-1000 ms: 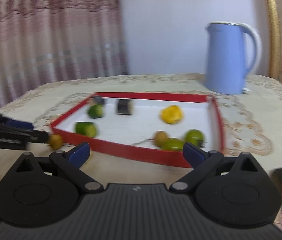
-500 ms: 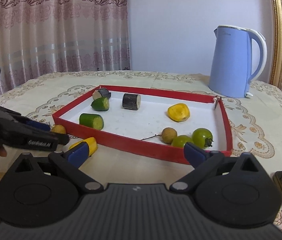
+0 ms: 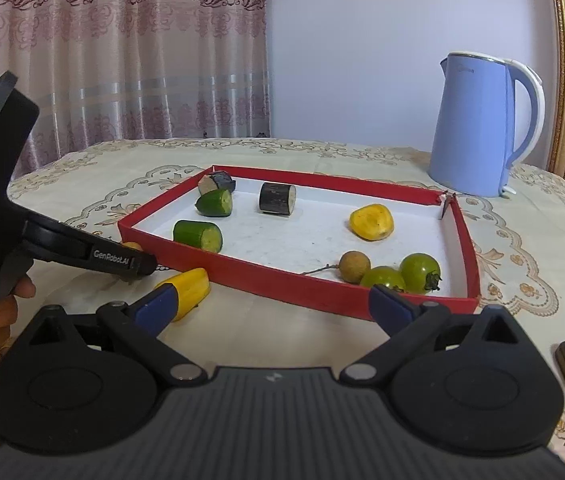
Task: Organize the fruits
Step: 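Grasp the small yellow round fruit with the left gripper, then carry the yellow fruit into the tray and open the left gripper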
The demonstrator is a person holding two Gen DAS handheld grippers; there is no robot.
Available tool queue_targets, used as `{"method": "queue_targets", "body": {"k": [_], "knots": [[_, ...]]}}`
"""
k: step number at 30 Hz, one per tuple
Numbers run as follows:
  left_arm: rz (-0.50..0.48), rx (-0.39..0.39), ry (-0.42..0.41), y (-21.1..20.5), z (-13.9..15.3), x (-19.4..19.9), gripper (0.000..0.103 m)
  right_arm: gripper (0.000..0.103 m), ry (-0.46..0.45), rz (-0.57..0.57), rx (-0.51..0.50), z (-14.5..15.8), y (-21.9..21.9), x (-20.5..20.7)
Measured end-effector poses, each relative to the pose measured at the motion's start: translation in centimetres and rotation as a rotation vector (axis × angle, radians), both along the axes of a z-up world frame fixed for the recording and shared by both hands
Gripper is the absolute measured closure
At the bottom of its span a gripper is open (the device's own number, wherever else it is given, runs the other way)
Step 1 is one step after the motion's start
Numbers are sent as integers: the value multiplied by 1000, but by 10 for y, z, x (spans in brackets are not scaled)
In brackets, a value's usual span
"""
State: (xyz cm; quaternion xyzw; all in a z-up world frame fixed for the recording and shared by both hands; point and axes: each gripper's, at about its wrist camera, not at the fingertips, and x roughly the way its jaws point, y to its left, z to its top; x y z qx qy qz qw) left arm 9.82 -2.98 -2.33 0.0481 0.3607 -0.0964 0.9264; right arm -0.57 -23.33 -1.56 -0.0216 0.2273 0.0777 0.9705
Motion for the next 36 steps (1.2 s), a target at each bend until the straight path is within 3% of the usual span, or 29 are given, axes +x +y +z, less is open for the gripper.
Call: {"method": "queue_targets", "body": {"k": [18,24,32,36], "knots": [[48,48,-15,15,5,-8,77,2,4,28,-13,0,11,0],[54,41,-68,30,26,-14,77,3,9,59,-14,0,17,3],[-17,72,-139,6,66,27,77,18,83,170,23,-3,32,29],[-86,82,-99,-20,64,60,77,26,125,207,45,-9,37,40]]}}
